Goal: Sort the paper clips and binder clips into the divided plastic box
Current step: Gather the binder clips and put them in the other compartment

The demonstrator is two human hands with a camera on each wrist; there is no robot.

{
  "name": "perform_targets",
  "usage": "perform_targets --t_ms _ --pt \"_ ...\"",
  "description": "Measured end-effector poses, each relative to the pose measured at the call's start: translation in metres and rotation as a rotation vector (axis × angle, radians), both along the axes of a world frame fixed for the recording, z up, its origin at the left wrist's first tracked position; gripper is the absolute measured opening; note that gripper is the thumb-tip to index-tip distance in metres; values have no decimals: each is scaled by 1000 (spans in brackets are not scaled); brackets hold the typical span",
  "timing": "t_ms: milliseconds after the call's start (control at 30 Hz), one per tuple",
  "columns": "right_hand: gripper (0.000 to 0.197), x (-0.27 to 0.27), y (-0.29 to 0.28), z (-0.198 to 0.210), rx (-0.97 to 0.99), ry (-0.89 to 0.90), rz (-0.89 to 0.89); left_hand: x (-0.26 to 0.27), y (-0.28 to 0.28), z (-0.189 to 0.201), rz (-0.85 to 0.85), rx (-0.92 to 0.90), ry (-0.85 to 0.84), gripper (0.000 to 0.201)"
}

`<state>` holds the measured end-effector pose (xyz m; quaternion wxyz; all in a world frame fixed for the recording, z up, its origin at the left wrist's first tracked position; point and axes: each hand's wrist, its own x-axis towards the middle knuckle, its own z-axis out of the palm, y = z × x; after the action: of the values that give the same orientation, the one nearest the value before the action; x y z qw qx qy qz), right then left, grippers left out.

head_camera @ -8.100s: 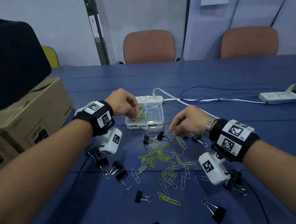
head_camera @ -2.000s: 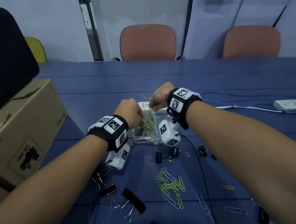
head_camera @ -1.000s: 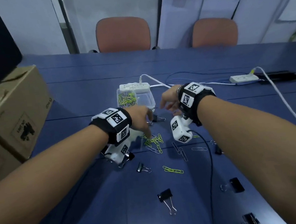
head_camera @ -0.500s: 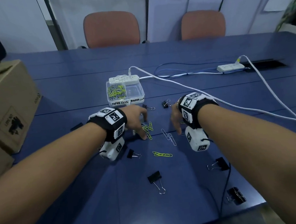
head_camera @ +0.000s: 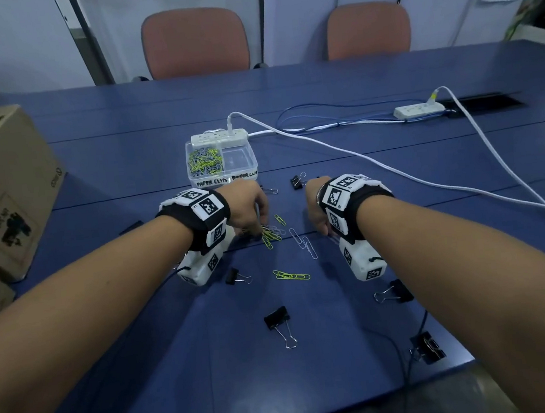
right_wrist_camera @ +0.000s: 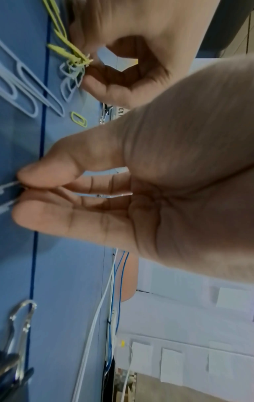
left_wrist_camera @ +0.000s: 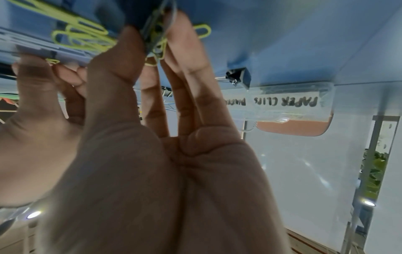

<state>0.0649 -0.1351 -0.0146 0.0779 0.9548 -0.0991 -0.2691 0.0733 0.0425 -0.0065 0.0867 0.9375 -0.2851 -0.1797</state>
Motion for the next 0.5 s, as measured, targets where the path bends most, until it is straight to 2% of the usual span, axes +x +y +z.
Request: perform_targets --t_ms 167,300,400,500 --pt "34 -11 2 6 16 18 6 -3 0 2 -3 -1 -36 12" --pt "31 -17 3 5 134 17 -41 -3 0 2 -1 -17 -54 14" --pt "21 -34 14 17 296 -18 -7 -2 1 1 9 -32 -30 14" --pt "7 -38 18 20 533 -81 -91 -3 5 2 36 -98 42 14"
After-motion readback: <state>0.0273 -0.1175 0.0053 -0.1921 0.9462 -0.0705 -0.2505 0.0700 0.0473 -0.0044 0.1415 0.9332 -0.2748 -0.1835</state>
